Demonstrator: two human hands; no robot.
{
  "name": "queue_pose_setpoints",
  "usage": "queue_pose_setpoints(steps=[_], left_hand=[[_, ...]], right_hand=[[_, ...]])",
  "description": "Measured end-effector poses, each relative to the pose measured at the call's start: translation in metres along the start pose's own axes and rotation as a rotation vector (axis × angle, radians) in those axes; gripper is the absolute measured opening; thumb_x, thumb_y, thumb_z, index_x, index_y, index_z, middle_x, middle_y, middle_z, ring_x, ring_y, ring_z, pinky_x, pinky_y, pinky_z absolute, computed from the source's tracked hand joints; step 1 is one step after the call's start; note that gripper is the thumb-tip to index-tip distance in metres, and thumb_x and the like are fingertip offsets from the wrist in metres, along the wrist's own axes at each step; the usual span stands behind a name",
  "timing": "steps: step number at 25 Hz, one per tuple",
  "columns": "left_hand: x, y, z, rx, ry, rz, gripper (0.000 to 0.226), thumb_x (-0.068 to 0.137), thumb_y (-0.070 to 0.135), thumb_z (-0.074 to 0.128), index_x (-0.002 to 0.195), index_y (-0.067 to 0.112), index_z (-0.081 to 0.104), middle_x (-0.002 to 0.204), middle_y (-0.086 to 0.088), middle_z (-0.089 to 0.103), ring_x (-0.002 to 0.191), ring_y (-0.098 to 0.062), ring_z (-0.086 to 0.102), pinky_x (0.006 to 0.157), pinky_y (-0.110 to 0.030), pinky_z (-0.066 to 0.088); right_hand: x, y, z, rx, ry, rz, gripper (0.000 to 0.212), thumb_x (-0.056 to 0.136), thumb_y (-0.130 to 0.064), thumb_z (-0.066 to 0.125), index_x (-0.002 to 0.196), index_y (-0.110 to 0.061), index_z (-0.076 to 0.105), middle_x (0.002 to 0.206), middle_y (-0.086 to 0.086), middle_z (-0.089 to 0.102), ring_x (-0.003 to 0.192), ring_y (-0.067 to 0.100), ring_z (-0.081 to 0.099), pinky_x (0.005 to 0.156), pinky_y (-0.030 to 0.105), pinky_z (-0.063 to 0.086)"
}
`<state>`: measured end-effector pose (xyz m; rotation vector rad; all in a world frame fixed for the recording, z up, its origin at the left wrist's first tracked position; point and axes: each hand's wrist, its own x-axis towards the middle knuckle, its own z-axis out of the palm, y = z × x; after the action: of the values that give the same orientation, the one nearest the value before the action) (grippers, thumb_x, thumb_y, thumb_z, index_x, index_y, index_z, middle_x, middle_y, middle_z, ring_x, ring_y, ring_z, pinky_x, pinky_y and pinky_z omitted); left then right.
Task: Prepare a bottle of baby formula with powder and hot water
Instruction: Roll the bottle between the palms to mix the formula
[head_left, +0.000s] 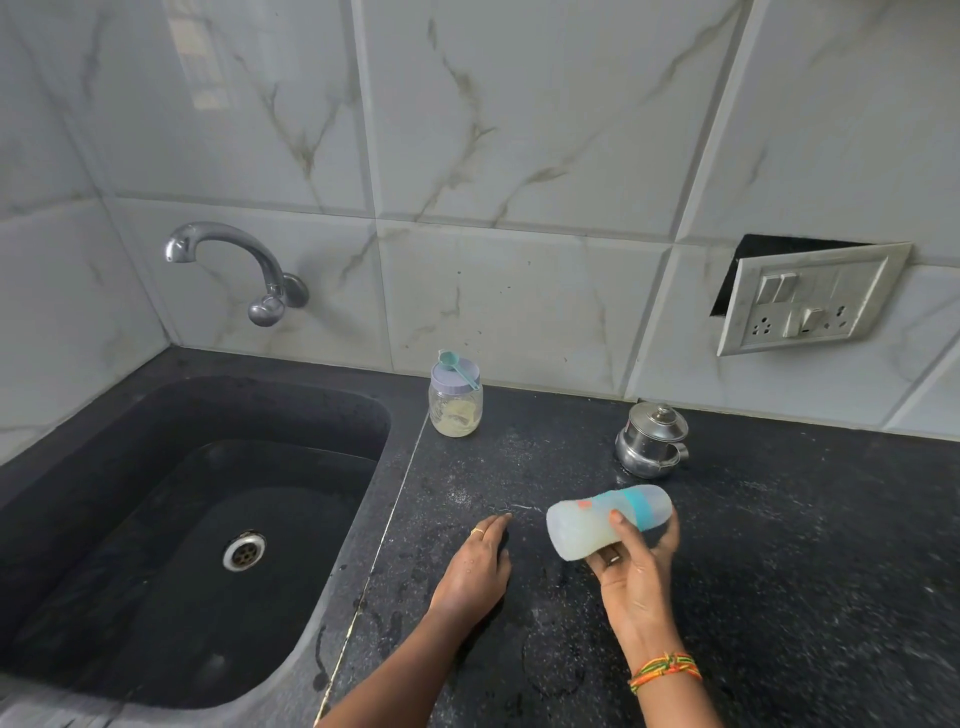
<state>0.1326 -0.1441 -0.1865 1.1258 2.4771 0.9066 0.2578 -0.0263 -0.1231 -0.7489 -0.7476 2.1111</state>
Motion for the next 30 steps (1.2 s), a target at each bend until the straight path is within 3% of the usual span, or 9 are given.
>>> queue_pose_setpoints(steps=[5, 8, 13, 16, 20, 24, 27, 30], left_hand=[[0.0004, -0.0003, -0.0002, 0.003, -0.002, -0.002, 0.05, 0.095, 0.017, 0.038, 0.144, 0.016, 0.027, 0.151, 0.0, 0.03, 0.136, -0.014, 0.034, 0.113, -0.026, 0.027], [-0.0005, 0.001, -0.0006, 0.007, 0.002, 0.004, 0.05, 0.096, 0.018, 0.037, 0.145, 0.016, 0.027, 0.151, 0.0, 0.029, 0.136, -0.014, 0.033, 0.113, -0.026, 0.027], [0.0001, -0.0007, -0.0002, 0.011, -0.003, 0.001, 0.05, 0.096, 0.018, 0.037, 0.145, 0.016, 0.026, 0.151, 0.0, 0.029, 0.136, -0.014, 0.033, 0.113, -0.026, 0.026], [-0.0003, 0.0002, -0.0003, 0.012, 0.002, 0.003, 0.05, 0.096, 0.019, 0.037, 0.145, 0.016, 0.027, 0.151, 0.0, 0.029, 0.137, -0.014, 0.033, 0.114, -0.026, 0.026], [0.0009, -0.0017, 0.0011, 0.013, 0.001, -0.003, 0.05, 0.096, 0.019, 0.037, 0.145, 0.017, 0.027, 0.151, 0.0, 0.029, 0.137, -0.014, 0.033, 0.114, -0.026, 0.027], [0.0012, -0.0013, 0.0015, 0.006, 0.007, 0.0, 0.05, 0.096, 0.019, 0.037, 0.145, 0.017, 0.027, 0.151, 0.001, 0.03, 0.136, -0.014, 0.033, 0.113, -0.026, 0.026], [0.0016, -0.0025, 0.0018, 0.006, 0.001, 0.004, 0.05, 0.096, 0.018, 0.038, 0.145, 0.016, 0.027, 0.151, 0.0, 0.03, 0.136, -0.014, 0.033, 0.113, -0.026, 0.027], [0.0016, -0.0029, 0.0021, 0.004, -0.001, 0.005, 0.05, 0.096, 0.019, 0.038, 0.144, 0.016, 0.027, 0.151, 0.0, 0.03, 0.136, -0.014, 0.033, 0.114, -0.026, 0.027]], right_hand=[[-0.0022, -0.0005, 0.0026, -0.143, -0.051, 0.005, 0.079, 0.08, 0.011, 0.059, 0.135, -0.041, 0.035, 0.111, 0.003, 0.06, 0.099, 0.024, 0.061, 0.068, 0.043, 0.058], [-0.0002, -0.001, 0.0002, 0.006, 0.015, 0.012, 0.07, 0.085, 0.005, 0.057, 0.134, -0.04, 0.034, 0.115, 0.0, 0.056, 0.105, 0.025, 0.057, 0.067, 0.042, 0.059], [-0.0011, -0.0035, 0.0029, -0.128, -0.046, 0.007, 0.079, 0.08, 0.012, 0.058, 0.134, -0.04, 0.036, 0.111, 0.004, 0.059, 0.102, 0.026, 0.06, 0.072, 0.046, 0.057], [0.0005, -0.0013, 0.0019, 0.073, 0.029, 0.015, 0.067, 0.086, 0.002, 0.056, 0.134, -0.04, 0.035, 0.12, 0.003, 0.056, 0.108, 0.027, 0.057, 0.066, 0.042, 0.059], [-0.0032, -0.0022, 0.0008, -0.077, -0.005, 0.001, 0.076, 0.084, 0.009, 0.056, 0.136, -0.041, 0.032, 0.114, 0.002, 0.056, 0.101, 0.024, 0.058, 0.074, 0.046, 0.055], [-0.0011, -0.0004, -0.0004, 0.084, 0.048, 0.01, 0.071, 0.087, 0.003, 0.056, 0.138, -0.04, 0.031, 0.121, 0.003, 0.056, 0.105, 0.024, 0.058, 0.067, 0.042, 0.059], [-0.005, 0.0003, 0.0018, -0.115, -0.024, -0.017, 0.08, 0.083, 0.011, 0.057, 0.137, -0.042, 0.031, 0.111, 0.003, 0.06, 0.101, 0.023, 0.06, 0.074, 0.044, 0.056], [-0.0047, 0.0024, 0.0022, -0.028, 0.013, -0.025, 0.07, 0.085, 0.007, 0.056, 0.13, -0.042, 0.035, 0.117, 0.001, 0.056, 0.104, 0.023, 0.058, 0.066, 0.041, 0.059]])
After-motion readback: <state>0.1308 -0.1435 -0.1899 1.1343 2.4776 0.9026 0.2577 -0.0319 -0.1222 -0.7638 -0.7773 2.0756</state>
